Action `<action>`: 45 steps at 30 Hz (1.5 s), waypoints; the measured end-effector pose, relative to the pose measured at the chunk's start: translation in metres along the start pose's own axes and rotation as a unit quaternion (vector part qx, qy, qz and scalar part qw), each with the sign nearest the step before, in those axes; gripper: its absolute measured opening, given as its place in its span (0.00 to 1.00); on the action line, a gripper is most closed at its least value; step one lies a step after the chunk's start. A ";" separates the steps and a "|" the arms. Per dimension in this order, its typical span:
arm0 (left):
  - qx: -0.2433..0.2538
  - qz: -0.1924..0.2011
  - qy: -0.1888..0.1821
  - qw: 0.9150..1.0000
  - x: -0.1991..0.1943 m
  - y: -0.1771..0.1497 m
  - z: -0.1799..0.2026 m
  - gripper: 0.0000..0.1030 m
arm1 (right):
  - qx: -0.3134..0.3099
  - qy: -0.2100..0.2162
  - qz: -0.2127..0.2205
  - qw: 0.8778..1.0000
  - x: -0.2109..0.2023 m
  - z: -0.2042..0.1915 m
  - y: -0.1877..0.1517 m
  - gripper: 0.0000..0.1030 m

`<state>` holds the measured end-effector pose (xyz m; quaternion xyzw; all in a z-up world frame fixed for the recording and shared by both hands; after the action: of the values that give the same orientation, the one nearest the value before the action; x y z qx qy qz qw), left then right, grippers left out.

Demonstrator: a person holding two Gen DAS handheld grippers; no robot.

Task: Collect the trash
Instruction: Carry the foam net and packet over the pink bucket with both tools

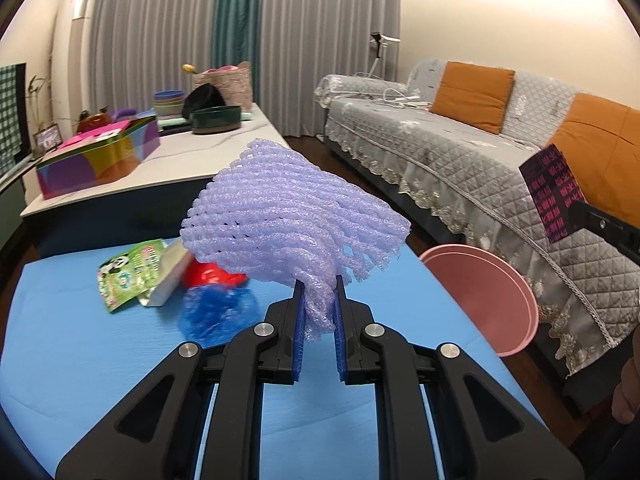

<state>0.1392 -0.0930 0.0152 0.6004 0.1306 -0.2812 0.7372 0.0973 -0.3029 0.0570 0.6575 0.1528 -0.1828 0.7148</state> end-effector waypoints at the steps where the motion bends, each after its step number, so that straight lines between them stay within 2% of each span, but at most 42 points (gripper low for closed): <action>1: 0.003 -0.001 -0.003 1.000 0.001 -0.001 0.003 0.12 | 0.001 -0.003 0.001 1.000 0.000 0.003 0.000 0.02; 21: 0.034 -0.022 -0.035 0.999 0.023 -0.020 0.047 0.12 | 0.048 -0.041 -0.015 0.998 0.014 0.056 -0.017 0.02; 45: 0.062 -0.038 -0.080 0.994 0.054 -0.017 0.100 0.12 | 0.090 -0.047 -0.040 0.994 0.045 0.087 -0.039 0.02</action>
<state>0.1585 -0.2049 -0.0030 0.6152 0.0762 -0.3640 0.6951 0.1174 -0.3952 0.0097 0.7029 0.1277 -0.2550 0.6516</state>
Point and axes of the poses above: each gripper's, at about its wrist camera, not at the fingertips, and x roughly the way its jaws point, z to its right, y to its top, the point moved 5 cm from there along x, roughly the way its jaws point, and after that the axes turned 14 degrees about -x, right-handed, at the moved point
